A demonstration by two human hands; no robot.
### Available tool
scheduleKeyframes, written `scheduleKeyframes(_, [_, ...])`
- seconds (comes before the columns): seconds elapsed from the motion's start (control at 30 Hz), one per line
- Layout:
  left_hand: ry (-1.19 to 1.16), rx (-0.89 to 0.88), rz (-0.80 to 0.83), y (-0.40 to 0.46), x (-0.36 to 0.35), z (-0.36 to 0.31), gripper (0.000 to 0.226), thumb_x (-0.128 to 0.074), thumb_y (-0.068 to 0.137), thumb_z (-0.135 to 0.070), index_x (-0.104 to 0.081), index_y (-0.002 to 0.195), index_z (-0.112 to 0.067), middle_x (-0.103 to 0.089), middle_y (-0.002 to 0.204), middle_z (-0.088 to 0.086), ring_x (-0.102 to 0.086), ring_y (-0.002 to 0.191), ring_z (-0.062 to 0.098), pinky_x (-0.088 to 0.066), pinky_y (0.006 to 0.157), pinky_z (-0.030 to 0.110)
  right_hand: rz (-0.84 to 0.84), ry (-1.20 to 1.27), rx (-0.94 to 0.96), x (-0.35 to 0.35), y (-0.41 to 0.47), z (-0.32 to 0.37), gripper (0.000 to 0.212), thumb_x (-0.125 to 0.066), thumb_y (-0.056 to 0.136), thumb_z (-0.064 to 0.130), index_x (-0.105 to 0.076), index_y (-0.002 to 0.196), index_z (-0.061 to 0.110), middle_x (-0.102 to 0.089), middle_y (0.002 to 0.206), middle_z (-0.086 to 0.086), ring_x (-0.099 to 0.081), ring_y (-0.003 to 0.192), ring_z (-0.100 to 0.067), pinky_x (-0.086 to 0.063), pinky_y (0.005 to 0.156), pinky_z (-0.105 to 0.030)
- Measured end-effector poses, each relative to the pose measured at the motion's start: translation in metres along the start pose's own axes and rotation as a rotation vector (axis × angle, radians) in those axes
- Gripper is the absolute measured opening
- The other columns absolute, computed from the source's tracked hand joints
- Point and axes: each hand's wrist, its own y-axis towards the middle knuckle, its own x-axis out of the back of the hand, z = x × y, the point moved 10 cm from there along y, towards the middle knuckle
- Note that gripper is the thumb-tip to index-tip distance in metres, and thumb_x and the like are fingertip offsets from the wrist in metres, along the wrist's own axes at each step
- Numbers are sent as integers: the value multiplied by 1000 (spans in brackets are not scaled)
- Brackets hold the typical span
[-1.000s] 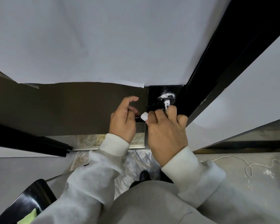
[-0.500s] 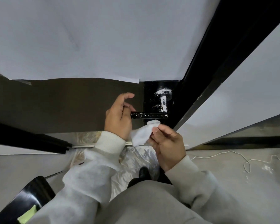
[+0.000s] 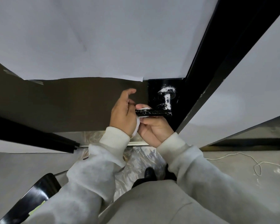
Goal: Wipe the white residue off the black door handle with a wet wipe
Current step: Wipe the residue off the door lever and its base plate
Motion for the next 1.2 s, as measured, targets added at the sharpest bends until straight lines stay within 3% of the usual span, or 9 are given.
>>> scheduleKeyframes(0.13, [-38, 61, 21, 1, -1, 6, 51, -39, 94, 1, -51, 132, -31, -57, 95, -2, -55, 85, 12, -41, 76, 19, 8, -92, 79, 10, -5, 9, 31, -58, 77, -8, -73, 99, 7, -73, 97, -11, -70, 92, -22, -59, 78, -32])
scheduleKeyframes(0.27, [-16, 57, 24, 1, -1, 6, 50, -41, 96, 2, -50, 134, -28, -58, 98, 1, -51, 81, 6, -36, 68, 1, -125, -45, 161, 51, -22, 22, 43, -89, 60, 8, -74, 100, 3, -66, 101, -18, -62, 102, -31, -46, 103, -48])
scheduleKeyframes(0.4, [54, 13, 3, 2, -1, 3, 50, -40, 95, 3, -55, 130, -28, -59, 100, 4, -55, 93, 10, -34, 74, -1, -222, -82, 198, 71, -54, 36, 22, -68, 78, -1, -67, 100, -5, -66, 89, -19, -63, 91, -30, -60, 83, -40])
scheduleKeyframes(0.53, [157, -67, -56, 0, 2, -6, 49, -40, 91, 7, -61, 124, -24, -56, 101, 6, -53, 91, 5, -35, 81, 4, -450, -677, 304, 79, -77, 65, 23, -69, 83, -10, -63, 100, 5, -65, 71, -7, -62, 64, -22, -55, 55, -31])
scheduleKeyframes(0.67, [159, -77, -97, -1, 4, -9, 48, -40, 90, 8, -65, 118, -22, -57, 98, 7, -53, 89, 1, -33, 75, -2, -544, -1154, 614, 48, -111, 103, 20, -72, 87, 5, -69, 96, 23, -73, 82, 5, -69, 77, -14, -57, 70, -30])
scheduleKeyframes(0.87, [153, -77, -105, -4, 4, -11, 47, -41, 90, 9, -67, 115, -21, -57, 95, 6, -53, 87, 3, -33, 74, -1, -478, -1689, 961, -12, -110, 126, 20, -64, 95, 14, -75, 111, 13, -66, 91, -1, -59, 75, -8, -50, 76, -19])
scheduleKeyframes(1.0, [134, -77, -115, -4, 4, -9, 48, -41, 89, 11, -68, 113, -20, -59, 93, 6, -54, 86, 2, -34, 74, 0, -437, -1785, 806, -11, -87, 110, 27, -60, 96, 21, -70, 116, 6, -61, 106, -8, -55, 89, -10, -53, 78, -27])
scheduleKeyframes(1.1, [122, -71, -116, -4, 3, -7, 48, -41, 88, 11, -68, 112, -22, -60, 92, 4, -54, 85, -1, -35, 73, 0, -402, -2061, 894, -22, -85, 98, 33, -70, 90, 12, -67, 121, 2, -60, 107, -14, -58, 92, -32, -54, 66, -35])
scheduleKeyframes(1.2, [116, -66, -130, -4, 3, -7, 48, -41, 88, 11, -68, 110, -22, -61, 91, 4, -55, 85, -1, -35, 73, 1, -351, -2042, 885, -21, -83, 97, 41, -72, 88, 8, -58, 127, 11, -57, 105, -13, -58, 92, -34, -57, 62, -42])
